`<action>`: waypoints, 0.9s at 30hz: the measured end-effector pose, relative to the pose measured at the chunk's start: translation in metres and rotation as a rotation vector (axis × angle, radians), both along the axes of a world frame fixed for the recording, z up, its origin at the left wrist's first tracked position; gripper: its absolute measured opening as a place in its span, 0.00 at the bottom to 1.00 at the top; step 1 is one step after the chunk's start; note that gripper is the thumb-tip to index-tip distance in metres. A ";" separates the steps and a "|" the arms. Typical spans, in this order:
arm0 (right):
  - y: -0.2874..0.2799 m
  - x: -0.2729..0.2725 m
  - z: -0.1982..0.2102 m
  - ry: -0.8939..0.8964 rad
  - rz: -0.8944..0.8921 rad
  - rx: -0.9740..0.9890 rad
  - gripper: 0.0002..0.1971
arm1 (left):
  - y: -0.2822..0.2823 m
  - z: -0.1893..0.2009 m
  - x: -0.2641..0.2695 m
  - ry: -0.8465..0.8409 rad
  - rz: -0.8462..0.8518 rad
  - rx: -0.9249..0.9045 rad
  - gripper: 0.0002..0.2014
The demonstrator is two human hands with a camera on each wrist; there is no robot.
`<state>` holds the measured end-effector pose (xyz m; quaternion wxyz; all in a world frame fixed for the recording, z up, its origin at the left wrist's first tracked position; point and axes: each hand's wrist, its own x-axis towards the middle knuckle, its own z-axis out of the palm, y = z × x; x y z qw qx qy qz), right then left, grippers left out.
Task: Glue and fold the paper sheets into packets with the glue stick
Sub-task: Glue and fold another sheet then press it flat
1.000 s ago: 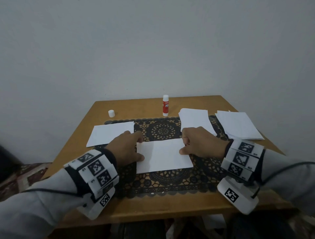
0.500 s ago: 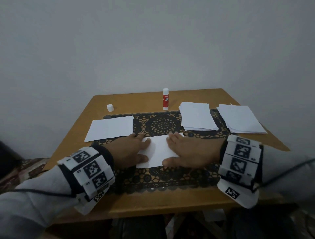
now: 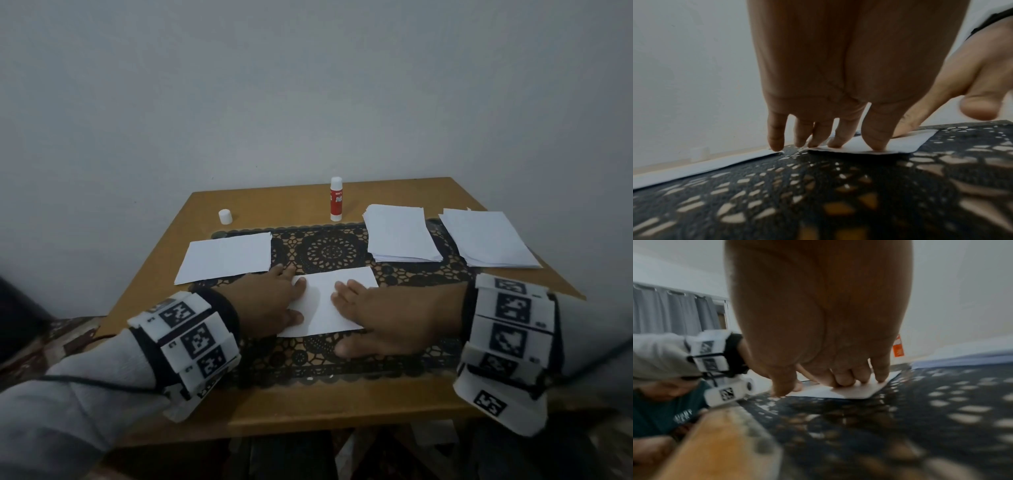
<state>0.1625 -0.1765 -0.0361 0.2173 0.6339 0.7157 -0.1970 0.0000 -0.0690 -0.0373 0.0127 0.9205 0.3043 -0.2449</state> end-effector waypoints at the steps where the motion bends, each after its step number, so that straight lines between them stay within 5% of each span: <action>1: 0.000 0.004 0.000 0.009 -0.020 0.016 0.42 | -0.003 0.001 0.000 -0.003 0.000 -0.002 0.33; 7: 0.008 0.020 -0.006 0.005 -0.060 0.078 0.36 | -0.036 0.009 -0.004 -0.030 -0.119 -0.211 0.31; 13: 0.006 0.026 -0.004 0.038 -0.052 0.095 0.35 | -0.010 0.005 -0.005 -0.018 0.013 -0.080 0.36; 18: 0.006 0.024 -0.004 0.050 -0.050 0.180 0.36 | -0.038 0.008 0.005 -0.044 -0.110 -0.254 0.32; 27: 0.005 0.024 -0.009 0.023 -0.053 0.350 0.30 | -0.028 0.006 0.019 -0.037 -0.110 -0.186 0.32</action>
